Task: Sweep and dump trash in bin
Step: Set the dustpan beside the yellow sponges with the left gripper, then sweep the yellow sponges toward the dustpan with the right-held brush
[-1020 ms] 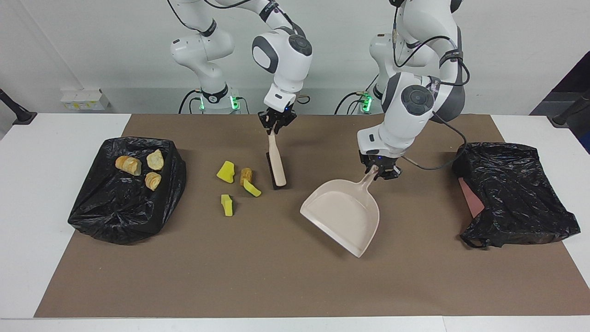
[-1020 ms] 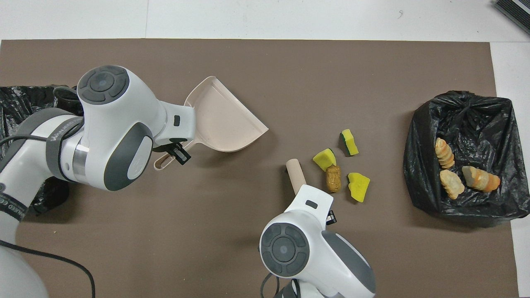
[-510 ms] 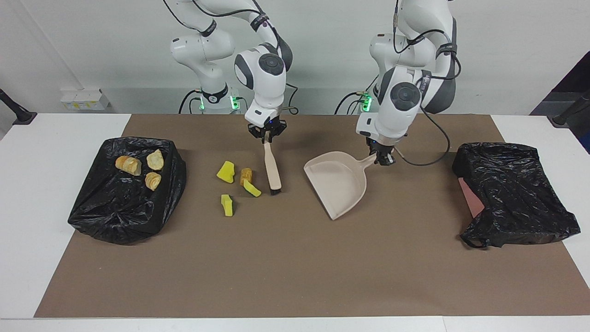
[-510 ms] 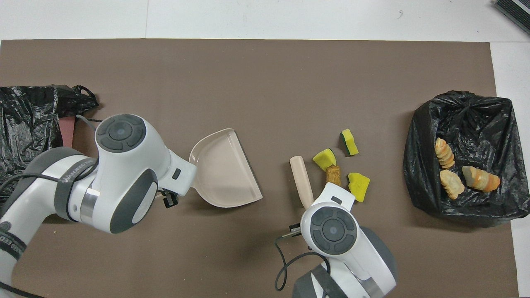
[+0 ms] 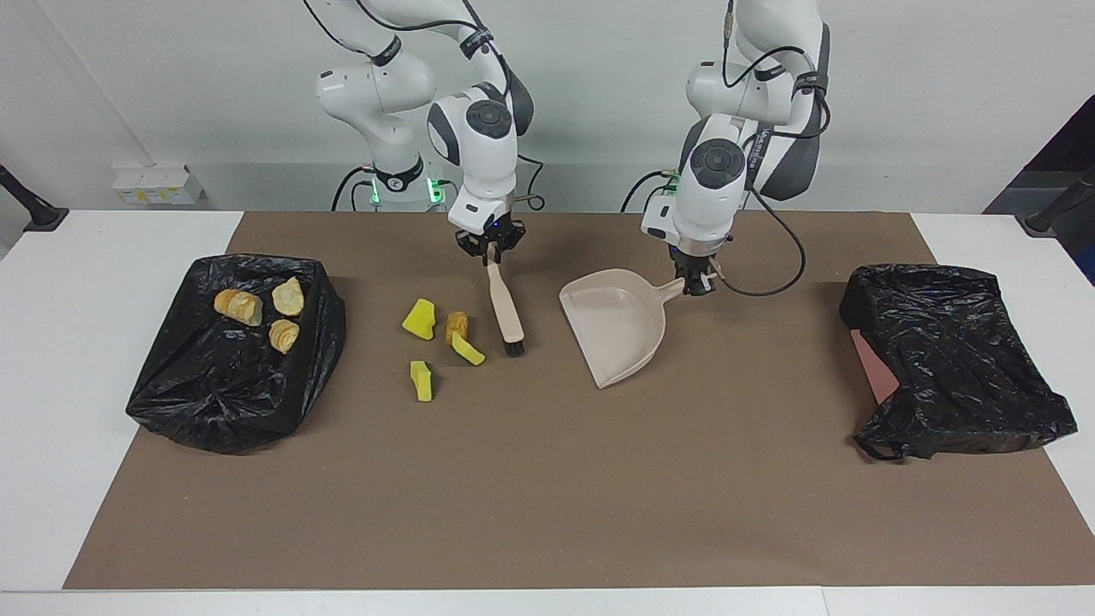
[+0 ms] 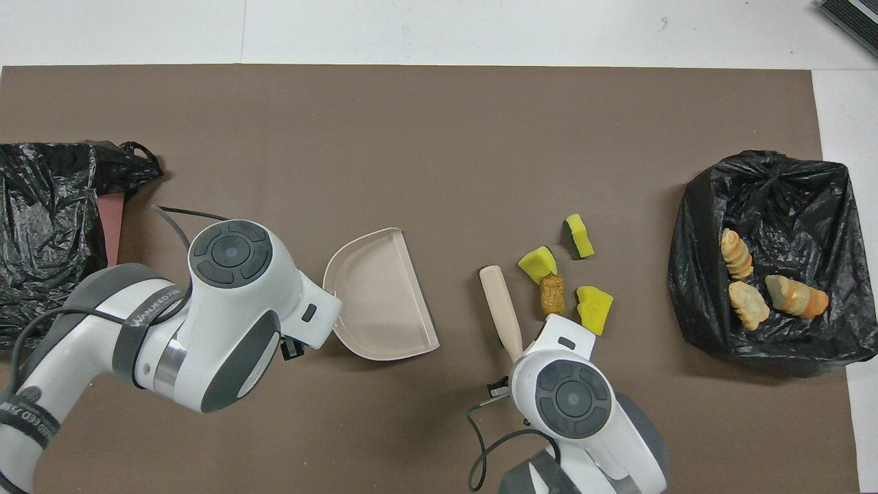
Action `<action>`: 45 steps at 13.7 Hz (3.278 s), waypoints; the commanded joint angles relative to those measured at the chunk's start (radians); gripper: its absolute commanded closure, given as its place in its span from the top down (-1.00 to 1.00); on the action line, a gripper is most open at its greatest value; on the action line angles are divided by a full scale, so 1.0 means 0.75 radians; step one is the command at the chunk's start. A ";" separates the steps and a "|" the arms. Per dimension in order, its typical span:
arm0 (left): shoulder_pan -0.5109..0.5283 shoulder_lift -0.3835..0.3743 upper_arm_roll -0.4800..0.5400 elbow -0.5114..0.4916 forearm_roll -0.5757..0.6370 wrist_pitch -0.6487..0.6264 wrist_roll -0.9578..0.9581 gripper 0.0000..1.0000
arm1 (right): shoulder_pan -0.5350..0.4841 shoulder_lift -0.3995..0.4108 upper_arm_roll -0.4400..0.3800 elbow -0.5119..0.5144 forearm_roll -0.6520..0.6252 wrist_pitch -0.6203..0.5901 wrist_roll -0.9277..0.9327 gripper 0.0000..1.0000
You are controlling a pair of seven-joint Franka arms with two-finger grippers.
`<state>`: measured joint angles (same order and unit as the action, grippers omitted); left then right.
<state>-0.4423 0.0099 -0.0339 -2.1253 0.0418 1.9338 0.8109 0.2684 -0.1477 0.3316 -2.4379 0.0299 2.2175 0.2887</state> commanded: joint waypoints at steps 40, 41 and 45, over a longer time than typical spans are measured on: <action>-0.335 0.109 0.004 0.058 0.006 0.201 -0.392 -1.00 | -0.483 0.148 -0.005 0.178 -0.482 -0.105 -0.082 -1.00; -0.337 0.124 0.002 0.101 0.004 0.159 -0.396 -1.00 | -0.481 0.172 0.004 0.178 -0.482 -0.114 -0.056 -1.00; -0.392 0.187 0.002 0.210 -0.019 0.019 -0.517 -1.00 | -0.371 0.193 0.016 0.170 -0.362 -0.204 -0.054 -1.00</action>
<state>-0.6945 0.1195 -0.0462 -2.0142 0.0365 1.9901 0.4714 -0.0500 -0.0078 0.3306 -2.3264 -0.2871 2.1123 0.2265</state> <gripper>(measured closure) 0.687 0.736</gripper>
